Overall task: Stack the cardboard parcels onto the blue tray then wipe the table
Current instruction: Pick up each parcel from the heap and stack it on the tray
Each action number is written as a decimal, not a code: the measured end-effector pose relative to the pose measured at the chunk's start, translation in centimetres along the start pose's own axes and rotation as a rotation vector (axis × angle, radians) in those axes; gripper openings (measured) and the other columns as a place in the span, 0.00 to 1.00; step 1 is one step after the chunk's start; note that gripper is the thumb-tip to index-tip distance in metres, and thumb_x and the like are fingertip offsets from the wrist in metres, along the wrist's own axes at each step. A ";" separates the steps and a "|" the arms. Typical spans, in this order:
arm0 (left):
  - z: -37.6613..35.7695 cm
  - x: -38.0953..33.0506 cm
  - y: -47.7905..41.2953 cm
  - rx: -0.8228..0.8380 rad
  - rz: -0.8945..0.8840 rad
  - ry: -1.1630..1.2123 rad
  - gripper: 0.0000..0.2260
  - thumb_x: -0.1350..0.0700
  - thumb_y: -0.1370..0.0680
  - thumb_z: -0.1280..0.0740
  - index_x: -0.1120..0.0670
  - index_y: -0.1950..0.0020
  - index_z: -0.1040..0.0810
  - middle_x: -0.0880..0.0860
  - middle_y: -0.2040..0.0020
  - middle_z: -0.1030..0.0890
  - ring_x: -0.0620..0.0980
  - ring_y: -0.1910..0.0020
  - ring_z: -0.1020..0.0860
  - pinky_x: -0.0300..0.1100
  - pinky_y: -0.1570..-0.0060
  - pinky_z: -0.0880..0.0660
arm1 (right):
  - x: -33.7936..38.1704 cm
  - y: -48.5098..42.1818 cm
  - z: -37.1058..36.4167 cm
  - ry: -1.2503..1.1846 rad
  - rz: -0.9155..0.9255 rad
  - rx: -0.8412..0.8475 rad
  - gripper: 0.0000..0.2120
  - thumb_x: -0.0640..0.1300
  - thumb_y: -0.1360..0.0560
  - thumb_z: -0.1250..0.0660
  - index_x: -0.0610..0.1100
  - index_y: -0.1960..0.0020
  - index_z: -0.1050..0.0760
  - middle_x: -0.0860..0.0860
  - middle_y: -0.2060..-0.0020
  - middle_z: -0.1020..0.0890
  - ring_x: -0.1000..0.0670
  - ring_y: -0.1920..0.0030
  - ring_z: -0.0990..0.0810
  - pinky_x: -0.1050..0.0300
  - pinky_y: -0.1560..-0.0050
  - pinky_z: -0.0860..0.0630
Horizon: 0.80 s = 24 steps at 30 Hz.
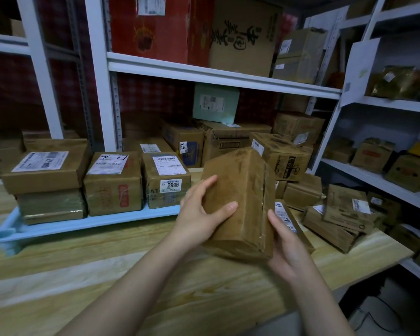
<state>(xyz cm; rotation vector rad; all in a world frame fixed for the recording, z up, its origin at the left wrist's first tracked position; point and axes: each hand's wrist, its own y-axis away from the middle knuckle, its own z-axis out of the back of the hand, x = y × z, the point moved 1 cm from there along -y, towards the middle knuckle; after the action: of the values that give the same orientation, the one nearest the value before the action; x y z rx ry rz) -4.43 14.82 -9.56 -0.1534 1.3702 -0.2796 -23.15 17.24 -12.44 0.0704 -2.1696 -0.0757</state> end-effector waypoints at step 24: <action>7.8 -1.7 1.1 -0.048 -0.169 0.185 0.27 0.68 0.26 0.30 0.45 0.32 0.27 0.43 0.30 0.32 0.34 0.37 0.27 0.39 0.40 0.24 | 0.4 -4.3 -6.5 -0.035 0.151 -0.124 0.14 0.54 0.19 0.40 0.49 0.41 0.20 0.46 0.42 0.16 0.45 0.36 0.21 0.40 0.29 0.32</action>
<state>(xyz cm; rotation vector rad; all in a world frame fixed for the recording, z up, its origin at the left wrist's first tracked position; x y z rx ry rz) 3.04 15.92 -6.69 -0.2897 1.5506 -0.4106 -17.92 12.69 -8.77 -0.1670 -2.1933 -0.1253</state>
